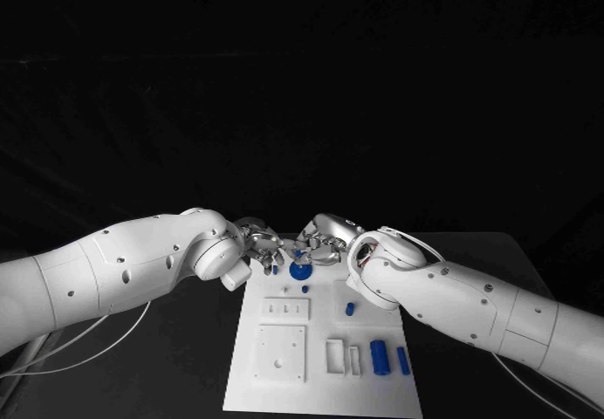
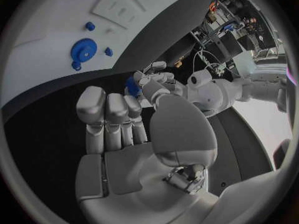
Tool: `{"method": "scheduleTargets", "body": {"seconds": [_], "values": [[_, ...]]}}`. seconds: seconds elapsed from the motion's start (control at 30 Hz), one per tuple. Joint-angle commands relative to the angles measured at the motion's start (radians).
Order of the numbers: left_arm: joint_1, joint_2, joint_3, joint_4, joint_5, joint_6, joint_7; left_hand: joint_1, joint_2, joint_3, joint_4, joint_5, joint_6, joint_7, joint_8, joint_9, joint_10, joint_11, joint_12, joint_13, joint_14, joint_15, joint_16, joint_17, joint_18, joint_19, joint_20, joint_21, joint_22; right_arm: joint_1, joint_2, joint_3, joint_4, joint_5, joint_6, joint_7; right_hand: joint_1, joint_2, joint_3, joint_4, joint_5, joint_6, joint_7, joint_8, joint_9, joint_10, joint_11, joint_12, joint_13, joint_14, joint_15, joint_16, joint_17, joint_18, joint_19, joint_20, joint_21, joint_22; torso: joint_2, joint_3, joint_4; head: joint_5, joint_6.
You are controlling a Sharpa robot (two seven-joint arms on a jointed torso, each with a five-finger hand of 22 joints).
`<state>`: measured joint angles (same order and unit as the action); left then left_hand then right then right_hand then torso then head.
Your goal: Assemble the parts on the task board
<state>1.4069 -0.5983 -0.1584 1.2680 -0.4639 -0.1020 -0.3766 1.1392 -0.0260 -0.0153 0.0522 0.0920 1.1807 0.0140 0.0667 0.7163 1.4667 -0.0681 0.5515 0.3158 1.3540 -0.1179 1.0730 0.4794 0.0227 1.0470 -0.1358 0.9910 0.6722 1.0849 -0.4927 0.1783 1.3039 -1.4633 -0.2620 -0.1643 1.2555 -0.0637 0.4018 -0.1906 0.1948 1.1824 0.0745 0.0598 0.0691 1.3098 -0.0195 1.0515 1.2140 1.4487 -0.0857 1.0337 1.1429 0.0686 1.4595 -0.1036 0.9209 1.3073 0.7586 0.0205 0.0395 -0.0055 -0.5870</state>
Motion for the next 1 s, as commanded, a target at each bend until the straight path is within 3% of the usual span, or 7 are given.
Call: {"method": "scheduleTargets", "body": {"seconds": [0.03, 0.13, 0.27, 0.43, 0.67, 0.8, 1.0], "values": [[0.002, 0.005, 0.001, 0.003, -0.019, 0.017, -0.007, 0.001, 0.011, -0.003, -0.01, 0.007, -0.004, -0.002, -0.001, -0.003, 0.038, -0.006, -0.006, 0.002, -0.006, -0.002, 0.005, -0.002, 0.012, -0.006, -0.001, -0.005, 0.003, 0.0, 0.004, -0.001, 0.001, -0.01, 0.014, -0.003, -0.002, -0.004, -0.008, 0.004, 0.004, 0.007, -0.001, 0.003, 0.0, 0.005, -0.002, 0.003, 0.0, 0.005, -0.001, 0.001, 0.0, 0.003, 0.007, -0.001, -0.001, 0.113, 0.0, -0.0002, 0.0001, 0.001, -0.002], [0.002, 0.007, 0.001, 0.002, -0.023, 0.019, -0.011, 0.007, 0.016, -0.007, -0.02, 0.009, -0.004, -0.002, -0.002, -0.004, 0.038, -0.006, -0.005, 0.002, -0.006, -0.002, 0.005, -0.002, 0.012, -0.006, -0.001, -0.005, 0.004, 0.0, 0.005, -0.001, 0.001, -0.01, 0.016, -0.004, -0.002, -0.004, -0.008, 0.004, 0.004, 0.007, -0.001, 0.003, 0.0, 0.005, -0.002, 0.003, 0.0, 0.005, -0.001, 0.001, 0.0, 0.003, 0.007, -0.001, -0.001, 0.113, 0.001, -0.0007, -0.0002, 0.001, -0.002], [0.002, 0.01, 0.001, 0.002, -0.025, 0.02, -0.012, 0.025, 0.043, -0.012, -0.045, 0.015, -0.003, -0.004, -0.002, -0.008, 0.038, -0.007, -0.006, 0.003, -0.007, -0.003, 0.007, -0.002, 0.011, -0.006, -0.002, -0.007, 0.008, 0.0, 0.008, -0.002, -0.001, -0.01, 0.021, -0.005, -0.002, -0.004, -0.01, 0.003, 0.004, 0.007, -0.001, 0.003, 0.0, 0.006, -0.002, 0.003, 0.001, 0.006, -0.001, 0.002, 0.001, 0.003, 0.007, -0.001, 0.001, 0.113, 0.0, -0.0008, -0.0003, 0.001, -0.004], [0.002, 0.011, 0.001, 0.003, -0.026, 0.019, -0.01, 0.08, 0.082, -0.002, -0.084, 0.104, -0.008, -0.009, -0.002, -0.02, 0.037, -0.009, -0.008, 0.002, -0.008, -0.004, 0.006, -0.002, 0.01, -0.007, -0.003, -0.007, 0.01, 0.0, 0.01, -0.005, -0.003, -0.01, 0.026, -0.006, -0.002, -0.004, -0.01, 0.003, 0.004, 0.007, -0.001, 0.003, 0.0, 0.006, -0.002, 0.003, 0.001, 0.006, -0.001, 0.002, 0.001, 0.003, 0.007, -0.001, 0.001, 0.113, 0.001, -0.0002, -0.0002, 0.002, -0.005], [0.002, 0.014, 0.001, 0.001, -0.027, 0.025, -0.011, 0.077, 0.097, -0.023, -0.098, 0.13, -0.007, -0.009, -0.002, -0.039, 0.037, -0.01, -0.009, 0.003, -0.008, -0.004, 0.007, -0.002, 0.009, -0.007, -0.004, -0.008, 0.015, 0.0, 0.012, -0.007, -0.003, -0.012, 0.027, -0.009, -0.002, -0.003, -0.013, 0.003, 0.005, 0.007, -0.001, 0.003, 0.0, 0.006, -0.003, 0.003, 0.001, 0.006, -0.001, 0.001, 0.001, 0.002, 0.008, -0.001, 0.002, 0.113, 0.0, 0.0001, 0.0, 0.002, -0.006], [0.002, 0.016, 0.001, 0.0, -0.027, 0.029, -0.011, 0.085, 0.103, -0.015, -0.108, 0.231, -0.012, -0.01, -0.003, -0.052, 0.037, -0.01, -0.011, 0.002, -0.009, -0.004, 0.008, -0.002, 0.009, -0.008, -0.004, -0.008, 0.018, 0.0, 0.013, -0.008, -0.004, -0.013, 0.029, -0.011, -0.001, -0.003, -0.014, 0.002, 0.007, 0.008, -0.001, 0.003, 0.0, 0.005, -0.003, 0.002, 0.001, 0.006, -0.001, 0.001, 0.001, 0.002, 0.008, -0.001, 0.002, 0.113, 0.0, 0.0001, -0.0005, 0.004, -0.008], [0.002, 0.015, 0.001, 0.001, -0.027, 0.036, -0.007, 0.094, 0.108, 0.029, -0.139, 0.408, -0.026, -0.006, -0.001, -0.06, 0.035, -0.008, -0.019, -0.001, -0.012, -0.004, 0.008, -0.002, 0.01, -0.012, -0.004, -0.007, 0.023, 0.0, 0.015, -0.01, -0.009, -0.014, 0.032, -0.013, -0.001, -0.003, -0.014, 0.002, 0.007, 0.008, -0.001, 0.003, 0.0, 0.005, -0.003, 0.002, 0.001, 0.006, -0.001, 0.001, 0.001, 0.002, 0.008, -0.001, 0.002, 0.113, 0.001, 0.0007, 0.0, 0.005, -0.009]]}}
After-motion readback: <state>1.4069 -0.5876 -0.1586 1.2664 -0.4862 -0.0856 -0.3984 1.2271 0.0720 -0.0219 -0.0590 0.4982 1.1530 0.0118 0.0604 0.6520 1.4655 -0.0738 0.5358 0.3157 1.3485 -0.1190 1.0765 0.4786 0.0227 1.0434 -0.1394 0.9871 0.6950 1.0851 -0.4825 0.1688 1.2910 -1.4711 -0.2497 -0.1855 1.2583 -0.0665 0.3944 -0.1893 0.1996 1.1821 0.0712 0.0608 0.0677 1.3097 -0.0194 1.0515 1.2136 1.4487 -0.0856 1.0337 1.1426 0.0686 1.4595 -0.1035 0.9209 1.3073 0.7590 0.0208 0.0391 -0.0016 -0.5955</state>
